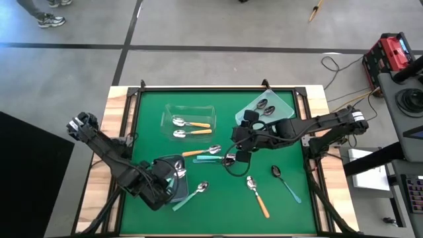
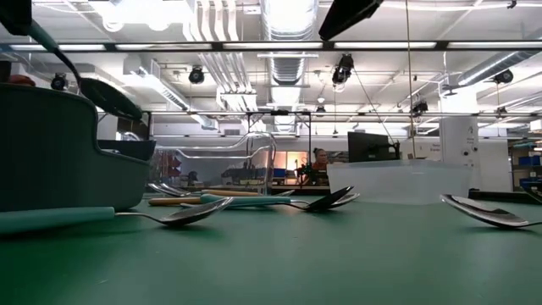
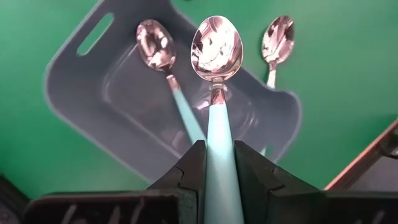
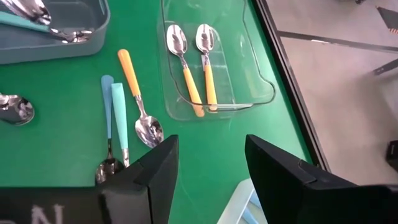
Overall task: Sort silverware by color (type)
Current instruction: Put the light blue spoon into the gray bin
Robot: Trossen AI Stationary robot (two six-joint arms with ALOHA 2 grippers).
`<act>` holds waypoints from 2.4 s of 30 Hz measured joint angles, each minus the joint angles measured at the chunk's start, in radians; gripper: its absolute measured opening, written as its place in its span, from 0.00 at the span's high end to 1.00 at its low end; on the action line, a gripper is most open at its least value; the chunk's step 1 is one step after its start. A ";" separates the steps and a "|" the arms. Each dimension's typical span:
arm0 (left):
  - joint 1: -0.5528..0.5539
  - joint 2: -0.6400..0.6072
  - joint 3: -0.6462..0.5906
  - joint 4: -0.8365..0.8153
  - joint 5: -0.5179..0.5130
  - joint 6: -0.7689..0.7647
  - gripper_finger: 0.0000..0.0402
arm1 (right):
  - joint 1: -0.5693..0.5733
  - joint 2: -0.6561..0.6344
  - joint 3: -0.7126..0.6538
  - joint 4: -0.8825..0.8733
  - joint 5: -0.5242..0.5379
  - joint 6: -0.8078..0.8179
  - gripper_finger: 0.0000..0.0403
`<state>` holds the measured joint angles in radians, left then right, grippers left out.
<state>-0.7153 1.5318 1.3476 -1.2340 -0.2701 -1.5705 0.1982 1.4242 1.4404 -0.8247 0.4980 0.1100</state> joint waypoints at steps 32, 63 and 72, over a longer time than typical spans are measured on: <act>0.008 0.127 -0.094 -0.001 -0.060 -0.125 0.88 | 0.002 0.003 -0.144 0.058 0.000 0.117 0.57; 0.020 0.185 -0.121 -0.012 -0.088 -0.144 0.87 | 0.014 0.003 -0.144 0.061 0.000 0.137 0.57; 0.020 0.185 -0.121 -0.012 -0.091 -0.144 0.84 | 0.014 0.003 -0.146 0.061 0.000 0.137 0.57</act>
<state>-0.6956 1.7172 1.2270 -1.2461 -0.3611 -1.7149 0.2119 1.4269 1.2949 -0.7635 0.4980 0.2470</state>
